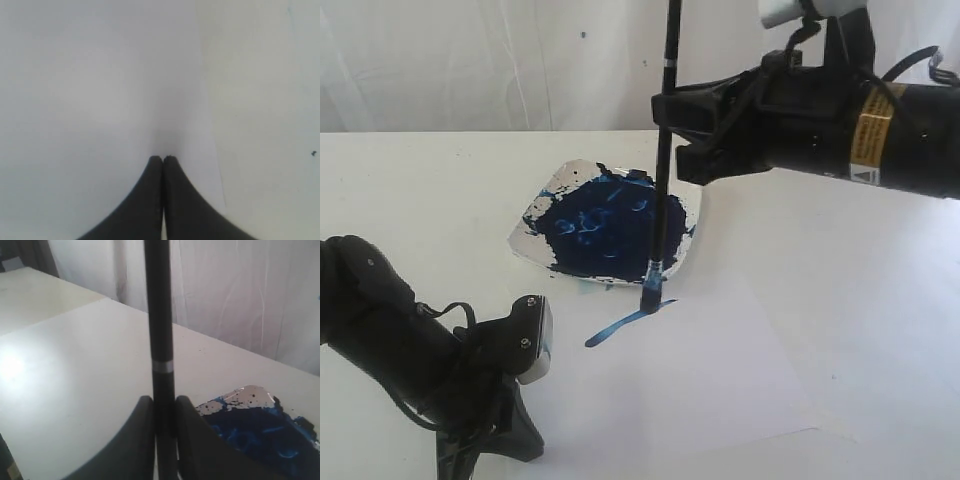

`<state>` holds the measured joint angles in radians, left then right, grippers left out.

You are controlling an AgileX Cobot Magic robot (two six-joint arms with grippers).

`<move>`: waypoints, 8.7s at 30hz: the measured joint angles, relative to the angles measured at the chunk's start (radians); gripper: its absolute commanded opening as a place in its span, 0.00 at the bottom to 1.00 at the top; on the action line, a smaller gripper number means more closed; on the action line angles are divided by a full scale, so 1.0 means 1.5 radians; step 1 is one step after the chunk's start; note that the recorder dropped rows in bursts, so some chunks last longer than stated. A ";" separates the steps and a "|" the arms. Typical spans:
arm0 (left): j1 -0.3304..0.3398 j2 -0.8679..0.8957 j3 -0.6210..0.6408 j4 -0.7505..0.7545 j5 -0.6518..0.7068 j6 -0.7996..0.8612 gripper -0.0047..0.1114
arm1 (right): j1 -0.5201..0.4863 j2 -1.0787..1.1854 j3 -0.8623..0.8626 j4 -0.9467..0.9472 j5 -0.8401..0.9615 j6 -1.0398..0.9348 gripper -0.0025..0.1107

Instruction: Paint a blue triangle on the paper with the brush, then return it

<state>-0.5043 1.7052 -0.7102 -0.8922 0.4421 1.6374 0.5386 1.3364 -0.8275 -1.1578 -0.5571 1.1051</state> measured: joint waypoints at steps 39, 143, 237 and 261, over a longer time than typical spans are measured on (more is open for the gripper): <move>0.000 0.001 0.000 0.000 0.003 -0.002 0.04 | 0.199 0.154 0.008 0.749 0.054 -0.574 0.02; 0.000 0.001 -0.001 0.001 0.014 -0.003 0.04 | 0.156 0.033 0.008 0.750 0.183 -0.704 0.02; 0.000 0.001 -0.001 0.001 0.014 -0.004 0.04 | 0.147 0.066 0.008 0.772 0.301 -0.742 0.02; 0.000 0.001 -0.001 0.001 0.014 -0.004 0.04 | 0.147 0.010 0.008 0.775 0.405 -0.719 0.02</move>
<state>-0.5043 1.7073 -0.7119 -0.8906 0.4624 1.6310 0.7587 1.3519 -0.8155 0.0053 0.0500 0.0267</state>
